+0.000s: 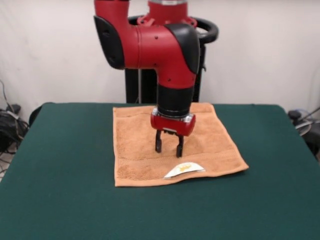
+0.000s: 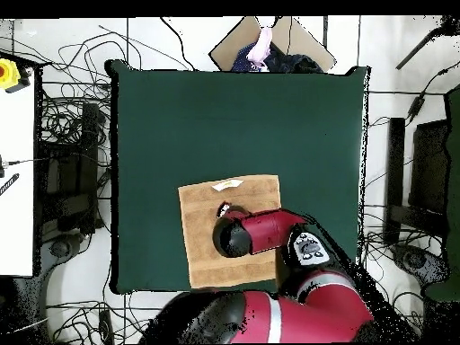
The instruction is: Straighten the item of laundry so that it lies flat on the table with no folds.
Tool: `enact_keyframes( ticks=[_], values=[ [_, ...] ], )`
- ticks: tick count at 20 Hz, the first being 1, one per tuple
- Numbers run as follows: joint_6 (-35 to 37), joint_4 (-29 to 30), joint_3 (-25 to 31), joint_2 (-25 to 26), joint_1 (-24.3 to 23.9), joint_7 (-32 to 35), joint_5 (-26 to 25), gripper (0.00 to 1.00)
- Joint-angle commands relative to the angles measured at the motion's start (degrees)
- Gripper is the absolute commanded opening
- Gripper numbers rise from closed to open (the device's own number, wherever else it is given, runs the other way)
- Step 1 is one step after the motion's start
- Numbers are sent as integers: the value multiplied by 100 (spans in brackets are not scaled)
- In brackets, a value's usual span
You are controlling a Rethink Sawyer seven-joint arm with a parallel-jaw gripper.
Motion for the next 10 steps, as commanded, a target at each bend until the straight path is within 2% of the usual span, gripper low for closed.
enact_keyframes(
  ticks=[1,10],
  values=[
    [329,-332,806,-373,-273,224,476,100],
    [147,-300,763,-478,-380,297,554,100]
  ],
)
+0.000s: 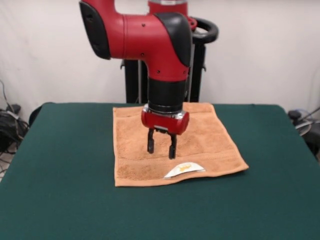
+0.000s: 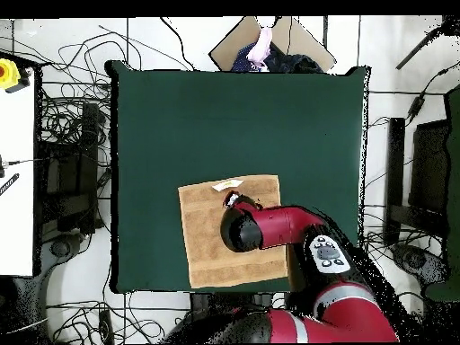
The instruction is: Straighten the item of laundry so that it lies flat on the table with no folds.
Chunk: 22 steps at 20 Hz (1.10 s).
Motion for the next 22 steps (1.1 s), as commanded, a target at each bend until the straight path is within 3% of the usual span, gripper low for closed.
enact_keyframes(
  ticks=[1,4,5,8,15,22],
  values=[
    [122,-295,589,-72,-83,296,332,100],
    [326,-373,427,-101,47,131,232,100],
    [803,-501,230,-125,216,-170,86,100],
    [1069,-962,-171,-80,643,-784,-590,100],
    [1949,-1334,28,-349,865,-1758,-1463,100],
    [2313,-1475,245,-553,815,-2090,-2066,100]
  ],
)
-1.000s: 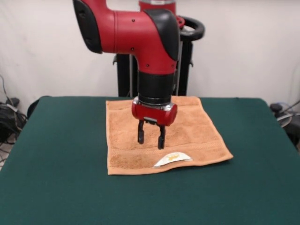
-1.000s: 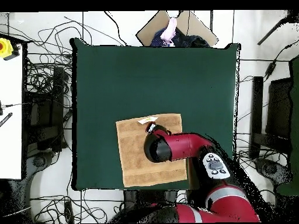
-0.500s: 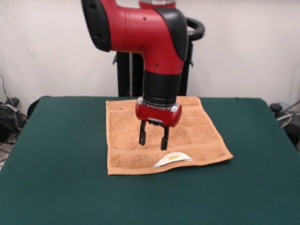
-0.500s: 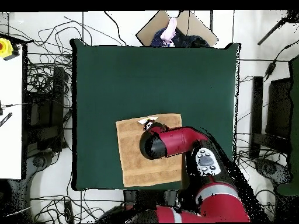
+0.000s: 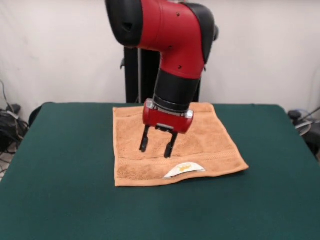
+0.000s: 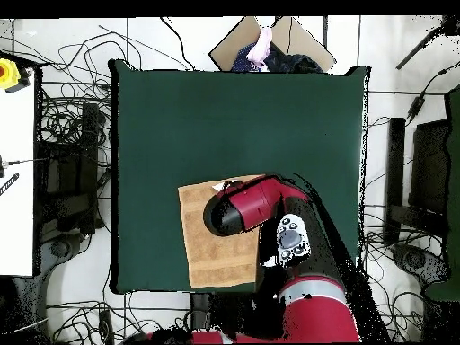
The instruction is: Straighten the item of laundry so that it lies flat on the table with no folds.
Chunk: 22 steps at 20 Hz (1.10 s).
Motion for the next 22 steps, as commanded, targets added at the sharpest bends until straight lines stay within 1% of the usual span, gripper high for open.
enact_keyframes(
  ticks=[1,4,6,8,10,11,12,15,19,22],
  values=[
    [744,-596,345,-214,8,-1830,-652,100],
    [826,-649,509,-234,-45,-2085,-726,100],
    [886,-788,482,-237,57,-2277,-874,100],
    [801,-832,473,-139,115,-2283,-955,100],
    [729,-687,828,189,-181,-2331,-614,100],
    [762,-458,1295,466,-602,-2450,-139,100],
    [736,-375,1426,595,-724,-2466,11,100],
    [625,-152,1578,809,-833,-2170,344,100],
    [487,9,1542,882,-730,-1783,516,100],
    [445,122,1596,915,-758,-1730,621,100]
  ],
)
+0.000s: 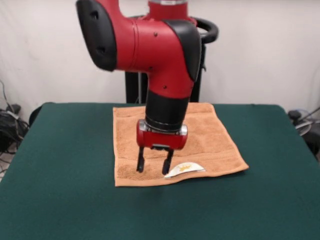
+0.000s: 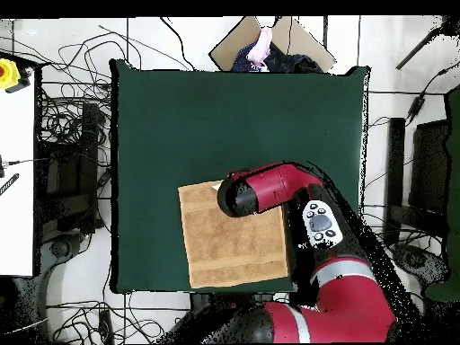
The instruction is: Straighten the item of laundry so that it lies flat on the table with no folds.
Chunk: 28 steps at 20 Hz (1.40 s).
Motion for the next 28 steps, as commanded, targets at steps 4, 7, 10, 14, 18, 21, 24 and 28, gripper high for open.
enact_keyframes(
  ticks=[4,7,10,14,18,21,24,28],
  values=[
    [12,568,568,277,286,55,337,100],
    [-22,667,294,-52,568,328,305,100],
    [33,906,176,-413,719,479,385,100],
    [-167,1005,209,-446,720,570,476,100],
    [-303,838,10,-263,871,725,435,100],
    [-302,768,-49,-93,827,787,528,100],
    [-280,649,-202,-48,799,832,558,100],
    [-337,541,-558,-52,1006,1017,444,100]
  ],
)
